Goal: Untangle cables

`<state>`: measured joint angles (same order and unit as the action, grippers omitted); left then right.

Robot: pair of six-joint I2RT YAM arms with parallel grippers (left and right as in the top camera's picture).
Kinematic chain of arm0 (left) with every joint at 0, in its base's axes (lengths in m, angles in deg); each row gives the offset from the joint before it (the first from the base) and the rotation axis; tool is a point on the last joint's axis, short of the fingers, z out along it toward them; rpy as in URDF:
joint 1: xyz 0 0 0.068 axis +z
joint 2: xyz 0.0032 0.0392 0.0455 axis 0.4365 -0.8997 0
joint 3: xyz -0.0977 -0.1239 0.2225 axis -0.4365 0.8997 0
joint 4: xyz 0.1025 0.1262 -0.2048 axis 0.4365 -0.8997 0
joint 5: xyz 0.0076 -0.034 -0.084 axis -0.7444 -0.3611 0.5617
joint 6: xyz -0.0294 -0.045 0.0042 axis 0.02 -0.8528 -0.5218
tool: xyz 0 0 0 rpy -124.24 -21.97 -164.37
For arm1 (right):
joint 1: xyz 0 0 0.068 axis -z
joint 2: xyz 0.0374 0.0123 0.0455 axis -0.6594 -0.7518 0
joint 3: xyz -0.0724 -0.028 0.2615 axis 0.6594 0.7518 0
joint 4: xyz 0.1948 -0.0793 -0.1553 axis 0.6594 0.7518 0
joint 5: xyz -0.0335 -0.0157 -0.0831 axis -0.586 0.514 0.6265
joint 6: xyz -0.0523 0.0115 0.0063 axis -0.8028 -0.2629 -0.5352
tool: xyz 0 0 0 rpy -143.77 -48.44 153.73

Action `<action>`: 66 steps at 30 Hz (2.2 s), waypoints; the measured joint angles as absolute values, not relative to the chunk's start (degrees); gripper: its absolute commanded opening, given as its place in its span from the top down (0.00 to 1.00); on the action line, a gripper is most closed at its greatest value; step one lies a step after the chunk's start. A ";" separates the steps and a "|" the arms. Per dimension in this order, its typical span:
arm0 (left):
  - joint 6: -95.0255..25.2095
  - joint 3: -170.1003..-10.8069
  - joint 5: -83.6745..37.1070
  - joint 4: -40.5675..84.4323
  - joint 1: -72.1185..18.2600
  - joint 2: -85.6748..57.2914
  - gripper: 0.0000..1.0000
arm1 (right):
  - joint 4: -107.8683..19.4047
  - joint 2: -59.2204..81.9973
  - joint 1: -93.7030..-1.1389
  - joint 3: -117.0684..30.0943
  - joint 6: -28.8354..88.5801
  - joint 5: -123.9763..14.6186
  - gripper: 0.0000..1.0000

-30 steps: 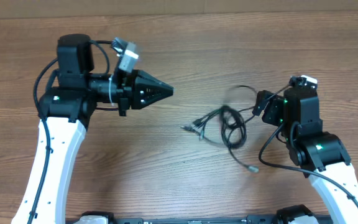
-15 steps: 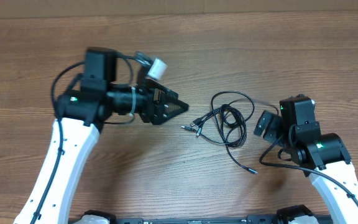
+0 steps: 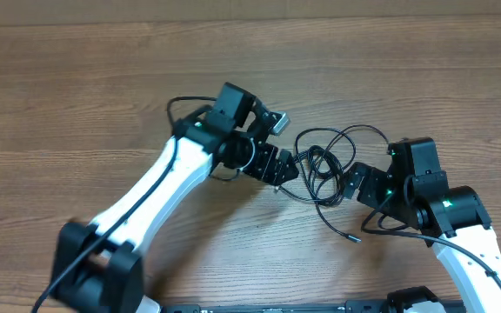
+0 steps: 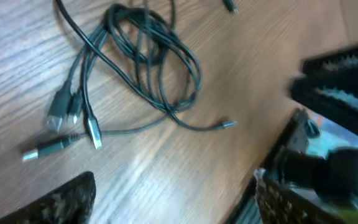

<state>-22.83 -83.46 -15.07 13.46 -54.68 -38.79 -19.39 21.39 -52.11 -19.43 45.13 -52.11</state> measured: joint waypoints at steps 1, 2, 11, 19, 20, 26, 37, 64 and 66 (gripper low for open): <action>-23.68 -83.35 -14.54 15.04 -54.83 -40.87 0.17 | -19.59 21.41 -52.09 -19.43 47.27 -51.24 0.00; -24.62 -83.20 -13.93 16.96 -55.07 -43.12 0.16 | -19.87 21.39 -51.67 -19.43 50.18 -50.41 0.00; -34.09 -82.83 -13.91 27.93 -62.48 -48.10 0.10 | -23.02 21.39 -39.48 -19.43 61.65 -51.32 0.00; -38.88 -82.83 -22.85 30.51 -65.04 -52.32 0.15 | -24.96 21.39 -38.34 -19.43 62.26 -53.95 0.00; -39.64 -82.83 -23.37 31.91 -65.08 -54.48 0.15 | -24.96 21.39 -38.34 -19.43 62.29 -54.14 0.00; -41.48 -82.96 -23.31 36.52 -65.19 -58.51 0.16 | -24.96 21.39 -38.34 -19.43 62.29 -54.32 0.00; -41.93 -83.26 -27.83 40.11 -66.72 -59.27 0.48 | -25.42 21.39 -38.34 -19.43 62.26 -54.30 0.00; -11.31 -82.50 -16.38 28.81 -63.27 -24.56 0.96 | -29.88 21.39 -38.30 -19.43 42.00 -69.88 0.00; -8.25 -82.52 -16.88 28.26 -63.27 -19.21 0.96 | -31.85 21.39 -38.30 -19.43 36.93 -76.94 0.00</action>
